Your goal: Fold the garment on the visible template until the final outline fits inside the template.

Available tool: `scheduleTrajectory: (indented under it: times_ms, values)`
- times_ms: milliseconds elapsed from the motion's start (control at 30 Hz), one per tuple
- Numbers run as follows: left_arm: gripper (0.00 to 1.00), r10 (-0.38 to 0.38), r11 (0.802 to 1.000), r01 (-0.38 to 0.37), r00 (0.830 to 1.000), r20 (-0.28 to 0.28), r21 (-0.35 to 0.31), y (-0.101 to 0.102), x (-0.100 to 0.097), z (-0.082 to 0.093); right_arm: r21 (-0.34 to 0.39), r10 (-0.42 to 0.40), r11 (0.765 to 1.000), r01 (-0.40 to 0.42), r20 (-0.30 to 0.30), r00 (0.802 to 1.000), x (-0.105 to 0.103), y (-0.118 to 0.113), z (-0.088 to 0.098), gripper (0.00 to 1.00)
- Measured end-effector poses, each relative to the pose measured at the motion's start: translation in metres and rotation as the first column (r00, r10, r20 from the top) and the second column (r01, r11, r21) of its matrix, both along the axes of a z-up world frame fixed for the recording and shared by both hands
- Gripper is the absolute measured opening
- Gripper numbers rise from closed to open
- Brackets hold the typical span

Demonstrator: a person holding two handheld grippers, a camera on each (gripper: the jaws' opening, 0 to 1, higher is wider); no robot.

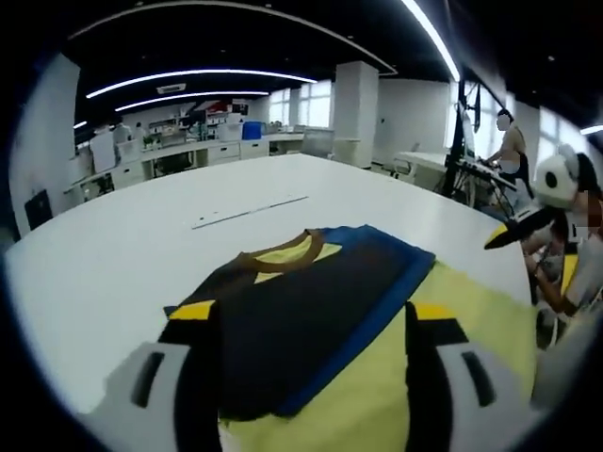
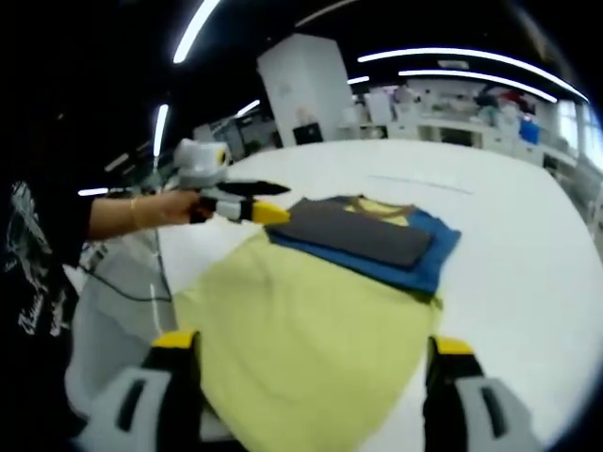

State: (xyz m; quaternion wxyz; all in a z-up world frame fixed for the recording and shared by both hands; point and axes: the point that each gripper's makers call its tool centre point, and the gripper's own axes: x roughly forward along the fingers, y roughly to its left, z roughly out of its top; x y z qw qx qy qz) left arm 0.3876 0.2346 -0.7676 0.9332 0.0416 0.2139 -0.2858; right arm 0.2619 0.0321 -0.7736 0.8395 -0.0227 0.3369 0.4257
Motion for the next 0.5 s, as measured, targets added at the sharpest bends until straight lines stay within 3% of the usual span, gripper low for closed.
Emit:
scheduleTrajectory:
  times_ms: [333, 500]
  values:
    - [0.58, 0.028, 0.998, -0.027, 0.999, -0.025, 0.058, 0.039, -0.012, -0.015, -0.005, -0.014, 1.000, 0.014, 0.023, 1.000, 0.004, 0.000, -0.001, 0.99]
    - [0.49, 0.037, 0.992, -0.034, 0.999, -0.031, 0.118, 0.058, -0.018, -0.025, 0.000, -0.027, 1.000, 0.027, 0.033, 0.999, 0.008, -0.001, 0.001, 0.99]
